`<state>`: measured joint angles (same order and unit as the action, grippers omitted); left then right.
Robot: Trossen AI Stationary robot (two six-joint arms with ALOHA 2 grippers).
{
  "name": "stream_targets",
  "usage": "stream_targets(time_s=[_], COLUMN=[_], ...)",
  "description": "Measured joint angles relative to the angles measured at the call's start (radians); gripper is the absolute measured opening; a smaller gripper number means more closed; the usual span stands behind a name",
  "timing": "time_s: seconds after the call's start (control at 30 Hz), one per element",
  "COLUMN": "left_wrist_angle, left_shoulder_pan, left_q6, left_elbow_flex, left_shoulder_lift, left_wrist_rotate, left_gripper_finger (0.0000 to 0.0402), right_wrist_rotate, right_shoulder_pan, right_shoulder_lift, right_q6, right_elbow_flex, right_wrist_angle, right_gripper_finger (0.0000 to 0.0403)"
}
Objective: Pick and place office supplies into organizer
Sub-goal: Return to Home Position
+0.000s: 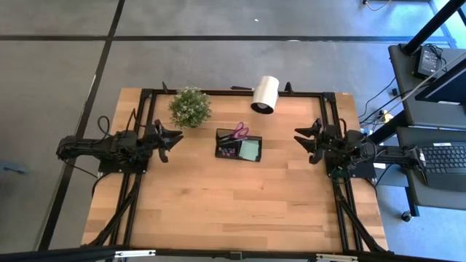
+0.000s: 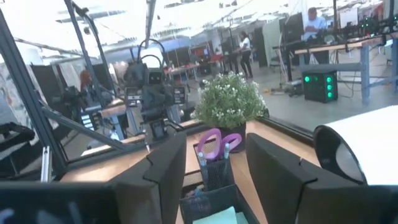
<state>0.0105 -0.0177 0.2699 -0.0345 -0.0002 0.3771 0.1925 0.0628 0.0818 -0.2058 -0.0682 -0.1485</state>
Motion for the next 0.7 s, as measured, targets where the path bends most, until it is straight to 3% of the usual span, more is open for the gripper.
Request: stream_targets(time_s=[0.13, 0.4, 0.7], left_wrist_angle=[0.000, 0.001, 0.001], left_shoulder_pan=[0.000, 0.000, 0.000], left_q6=[-0.003, -0.098, -0.101], left_elbow_flex=[0.000, 0.000, 0.000], left_shoulder_lift=[0.000, 0.000, 0.000], left_wrist_rotate=[0.001, 0.005, 0.005], left_gripper_finger=[0.0090, 0.0090, 0.0090], right_wrist_rotate=[0.001, 0.000, 0.000], right_shoulder_pan=[0.000, 0.000, 0.000], right_shoulder_lift=[0.000, 0.000, 0.001], right_q6=[-0.001, 0.009, 0.004], right_elbow_flex=[0.062, 0.061, 0.061], right_wrist_angle=[-0.095, -0.071, -0.045], right_gripper_finger=[0.0171, 0.0171, 0.0171])
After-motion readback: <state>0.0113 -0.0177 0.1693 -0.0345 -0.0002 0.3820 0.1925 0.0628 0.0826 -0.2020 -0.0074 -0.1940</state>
